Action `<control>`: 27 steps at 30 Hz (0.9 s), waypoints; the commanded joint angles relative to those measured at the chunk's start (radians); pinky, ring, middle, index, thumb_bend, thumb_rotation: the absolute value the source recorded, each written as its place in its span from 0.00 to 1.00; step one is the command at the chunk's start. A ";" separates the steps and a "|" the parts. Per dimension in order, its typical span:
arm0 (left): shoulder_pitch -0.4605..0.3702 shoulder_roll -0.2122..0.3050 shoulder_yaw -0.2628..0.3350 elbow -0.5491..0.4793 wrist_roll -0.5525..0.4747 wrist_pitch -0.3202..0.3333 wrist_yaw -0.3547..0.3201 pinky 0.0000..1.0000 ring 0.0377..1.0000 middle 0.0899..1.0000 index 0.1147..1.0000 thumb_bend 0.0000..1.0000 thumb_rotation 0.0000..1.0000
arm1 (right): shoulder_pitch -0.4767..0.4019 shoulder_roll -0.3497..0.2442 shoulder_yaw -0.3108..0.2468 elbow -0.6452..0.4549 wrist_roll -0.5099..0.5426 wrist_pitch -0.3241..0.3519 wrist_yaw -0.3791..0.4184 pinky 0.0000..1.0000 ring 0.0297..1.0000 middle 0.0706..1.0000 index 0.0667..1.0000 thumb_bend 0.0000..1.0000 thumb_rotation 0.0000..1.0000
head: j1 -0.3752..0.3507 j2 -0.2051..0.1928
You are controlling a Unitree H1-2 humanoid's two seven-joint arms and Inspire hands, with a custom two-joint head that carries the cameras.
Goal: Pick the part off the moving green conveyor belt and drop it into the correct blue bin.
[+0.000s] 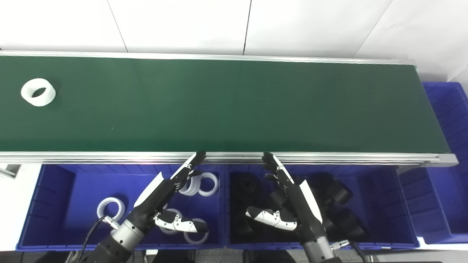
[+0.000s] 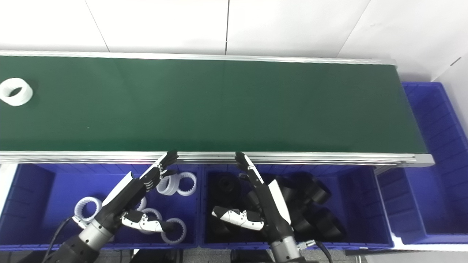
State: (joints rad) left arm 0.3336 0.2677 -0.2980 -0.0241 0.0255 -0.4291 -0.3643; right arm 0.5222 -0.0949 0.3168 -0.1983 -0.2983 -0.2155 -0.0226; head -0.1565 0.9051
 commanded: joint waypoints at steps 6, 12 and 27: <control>-0.004 0.005 0.004 -0.015 -0.012 -0.039 0.002 0.91 1.00 1.00 1.00 0.95 0.27 | -0.002 0.009 -0.001 -0.007 0.007 -0.061 -0.005 0.84 0.91 0.92 0.95 0.89 0.48 | 0.002 -0.001; -0.002 0.005 0.002 -0.013 0.005 -0.040 0.008 0.90 1.00 1.00 1.00 0.95 0.28 | -0.001 0.008 -0.001 0.001 0.006 -0.068 -0.005 0.84 0.91 0.92 0.95 0.88 0.48 | 0.038 -0.043; 0.016 -0.020 -0.063 0.001 0.085 -0.032 0.074 0.93 1.00 1.00 1.00 0.92 0.24 | -0.010 -0.030 -0.036 0.142 0.046 -0.244 -0.012 0.81 0.89 0.91 0.96 0.87 0.47 | 0.267 -0.258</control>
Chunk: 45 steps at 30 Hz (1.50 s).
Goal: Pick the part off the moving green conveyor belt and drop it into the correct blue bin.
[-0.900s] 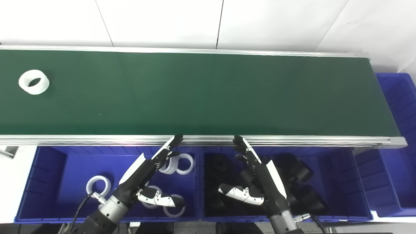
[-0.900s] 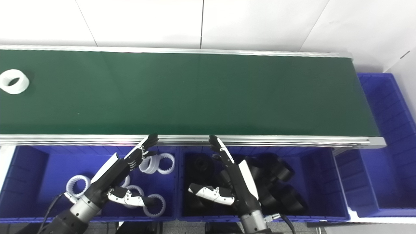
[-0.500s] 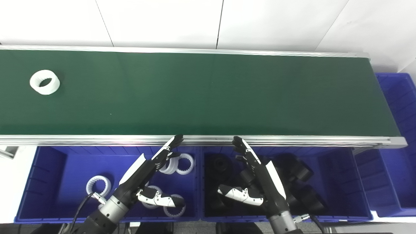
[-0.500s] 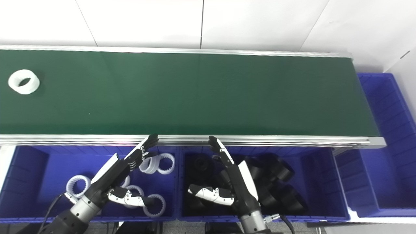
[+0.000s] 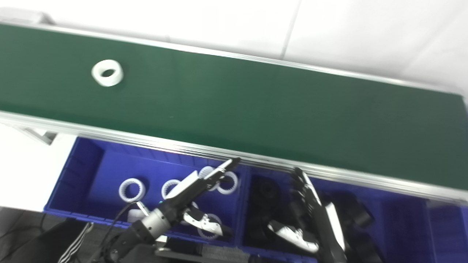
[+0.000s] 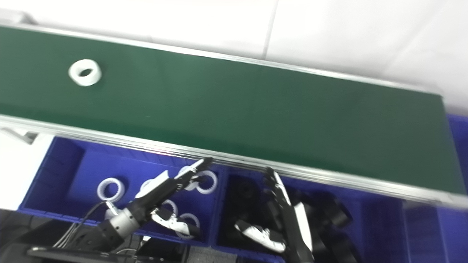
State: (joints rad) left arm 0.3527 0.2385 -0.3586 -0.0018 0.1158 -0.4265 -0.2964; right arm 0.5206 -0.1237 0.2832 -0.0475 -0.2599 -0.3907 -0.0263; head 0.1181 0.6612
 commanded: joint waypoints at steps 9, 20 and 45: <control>-0.050 0.053 -0.052 0.034 -0.005 -0.043 0.037 0.99 1.00 1.00 1.00 0.90 0.24 | -0.012 0.001 0.007 0.025 -0.010 -0.078 -0.028 0.78 0.88 0.90 0.95 0.88 0.48 | -0.039 -0.085; -0.096 0.234 -0.130 -0.016 0.061 -0.043 0.242 0.81 0.95 1.00 0.99 0.89 0.17 | -0.024 0.008 0.020 0.049 -0.013 -0.079 -0.046 0.74 0.86 0.88 0.93 0.90 0.45 | -0.052 -0.125; -0.310 0.082 0.157 -0.050 0.184 -0.039 0.385 0.87 0.93 0.96 0.94 0.75 0.39 | -0.078 -0.047 0.082 0.095 -0.004 -0.079 -0.137 0.69 0.82 0.86 0.91 0.89 0.43 | -0.011 -0.166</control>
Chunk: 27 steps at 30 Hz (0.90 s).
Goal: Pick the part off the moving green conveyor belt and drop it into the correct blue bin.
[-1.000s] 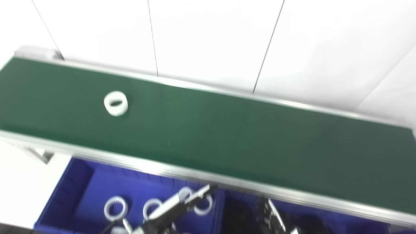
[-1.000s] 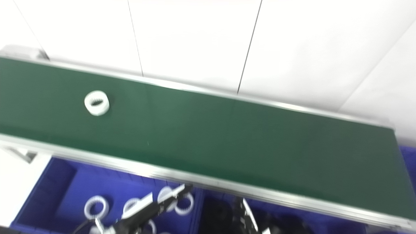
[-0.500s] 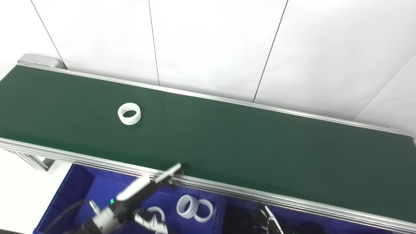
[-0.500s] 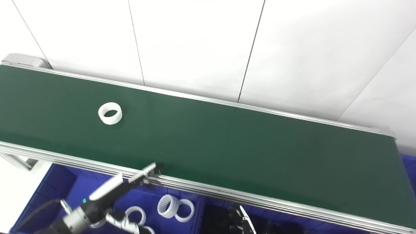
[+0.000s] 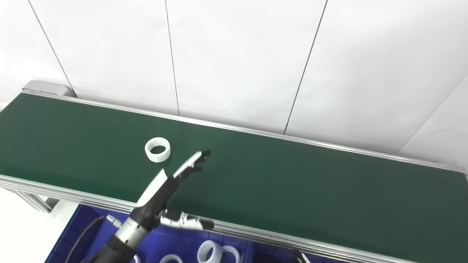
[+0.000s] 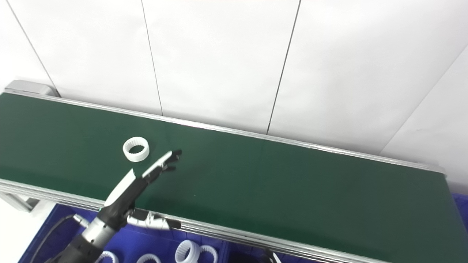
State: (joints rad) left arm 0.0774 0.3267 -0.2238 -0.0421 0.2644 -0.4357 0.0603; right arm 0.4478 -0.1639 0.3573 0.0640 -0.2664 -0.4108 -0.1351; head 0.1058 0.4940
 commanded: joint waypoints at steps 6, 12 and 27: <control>-0.121 -0.051 0.084 0.022 0.119 0.072 0.007 0.95 0.96 0.98 0.94 0.75 0.44 | -0.024 -0.039 0.063 -0.016 0.021 -0.059 -0.082 0.69 0.81 0.85 0.90 0.88 0.41 | 0.009 0.000; -0.217 -0.076 0.114 0.087 0.175 0.199 0.009 0.90 0.93 0.95 0.92 0.76 0.37 | -0.041 -0.070 0.108 -0.015 0.023 -0.059 -0.122 0.69 0.80 0.85 0.91 0.88 0.41 | 0.011 -0.003; -0.423 -0.059 0.062 0.387 0.411 0.324 0.107 0.99 0.95 0.95 0.87 0.85 0.32 | -0.058 -0.108 0.161 -0.022 0.028 -0.059 -0.187 0.68 0.80 0.82 0.90 0.88 0.38 | 0.017 -0.003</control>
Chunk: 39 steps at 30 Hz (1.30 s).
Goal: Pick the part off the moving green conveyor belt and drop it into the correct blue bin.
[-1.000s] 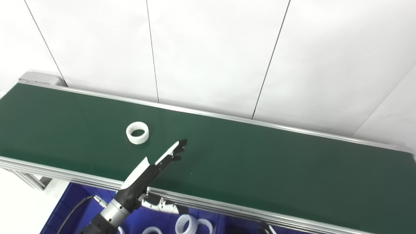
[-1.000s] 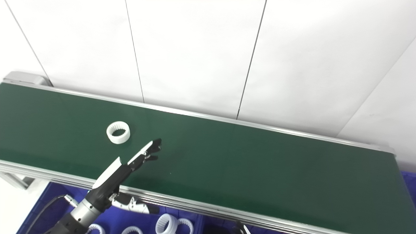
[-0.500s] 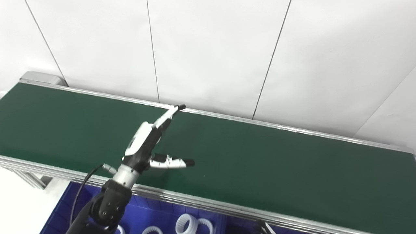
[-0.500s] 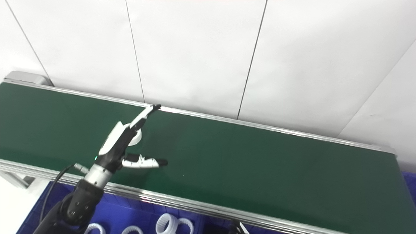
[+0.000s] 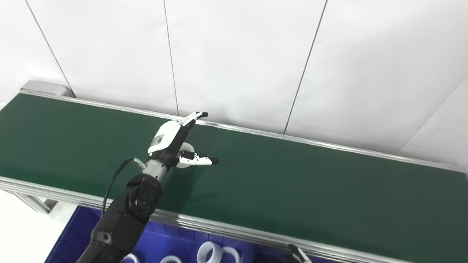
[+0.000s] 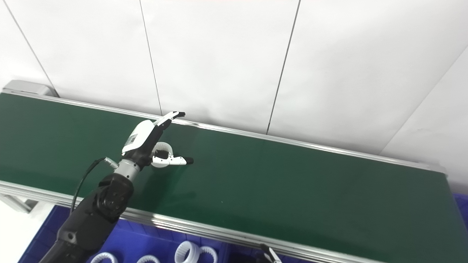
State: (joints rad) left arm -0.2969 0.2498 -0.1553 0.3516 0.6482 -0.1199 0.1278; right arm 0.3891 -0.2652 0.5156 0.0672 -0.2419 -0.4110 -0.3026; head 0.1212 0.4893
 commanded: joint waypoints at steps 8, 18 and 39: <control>-0.105 0.045 -0.081 0.096 0.135 0.090 0.053 1.00 0.99 0.98 0.85 0.87 0.30 | 0.005 -0.013 0.010 -0.036 0.017 -0.059 -0.023 0.68 0.79 0.82 0.89 0.88 0.37 | 0.006 0.008; -0.076 0.080 -0.147 0.016 0.129 0.179 -0.112 1.00 0.96 0.94 0.83 0.91 0.25 | 0.023 -0.013 -0.002 -0.053 0.028 -0.059 -0.013 0.69 0.79 0.84 0.90 0.88 0.39 | 0.009 0.022; 0.007 0.051 -0.166 -0.152 0.071 0.240 -0.169 0.31 0.35 0.41 0.48 0.49 0.00 | 0.028 -0.011 -0.004 -0.059 0.007 -0.059 -0.034 0.68 0.78 0.82 0.90 0.88 0.42 | 0.012 0.036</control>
State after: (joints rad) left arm -0.2854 0.2904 -0.3242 0.2185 0.7025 0.1116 -0.0509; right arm 0.4091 -0.2773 0.5151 0.0359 -0.2233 -0.4110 -0.3237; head 0.1335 0.5246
